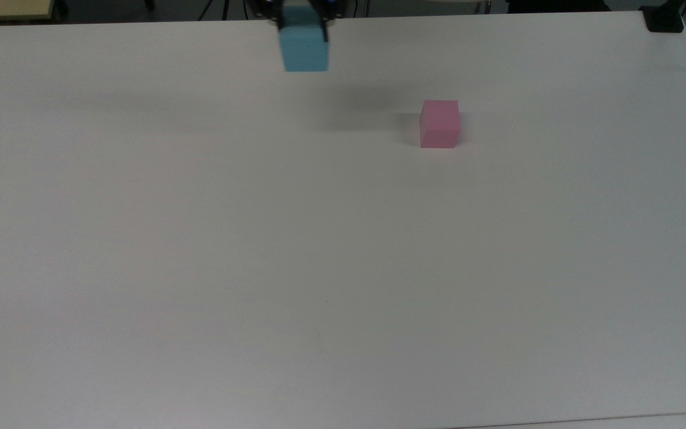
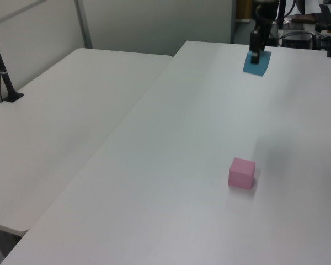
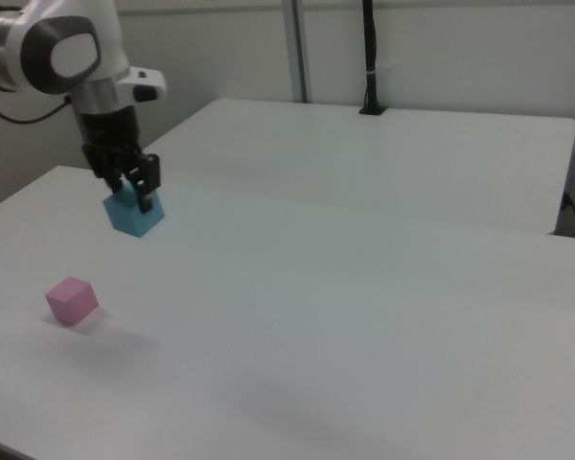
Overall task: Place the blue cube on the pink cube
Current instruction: 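Carry the light-blue cube over the pink cube and lower it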
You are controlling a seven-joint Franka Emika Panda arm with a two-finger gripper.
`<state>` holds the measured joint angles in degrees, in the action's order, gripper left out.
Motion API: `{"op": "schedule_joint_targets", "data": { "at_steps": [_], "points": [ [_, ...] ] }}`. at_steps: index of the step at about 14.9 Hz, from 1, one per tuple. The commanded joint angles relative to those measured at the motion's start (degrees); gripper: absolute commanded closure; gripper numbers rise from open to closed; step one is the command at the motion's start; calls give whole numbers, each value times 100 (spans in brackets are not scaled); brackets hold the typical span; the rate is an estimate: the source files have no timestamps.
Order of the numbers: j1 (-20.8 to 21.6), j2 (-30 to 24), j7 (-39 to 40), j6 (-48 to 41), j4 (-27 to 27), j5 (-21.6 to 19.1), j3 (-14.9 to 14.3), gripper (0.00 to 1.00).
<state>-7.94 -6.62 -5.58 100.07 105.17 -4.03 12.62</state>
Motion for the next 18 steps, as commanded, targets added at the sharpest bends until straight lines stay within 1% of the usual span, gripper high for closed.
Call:
{"op": "schedule_joint_targets", "data": {
  "at_steps": [1, 3, 4, 6, 7, 9, 10, 12, 15, 18],
  "points": [
    [29, 11, -136, -102, 100, -369, 389, 52],
    [29, 29, -267, -58, 197, -510, 626, 52],
    [29, 46, -520, 186, 345, -546, 880, 52],
    [29, 108, -917, 608, 600, -555, 1162, 52],
    [56, 230, -1084, 924, 689, -555, 1329, 52],
    [213, 520, -1375, 1207, 698, -546, 1383, 52],
    [327, 591, -1384, 1225, 698, -520, 1383, 52],
    [398, 670, -1428, 1234, 716, -502, 1383, 52],
    [583, 872, -1621, 1471, 742, -450, 1383, 52],
    [679, 1048, -1867, 1682, 812, -195, 1383, 52]
  ]
}}
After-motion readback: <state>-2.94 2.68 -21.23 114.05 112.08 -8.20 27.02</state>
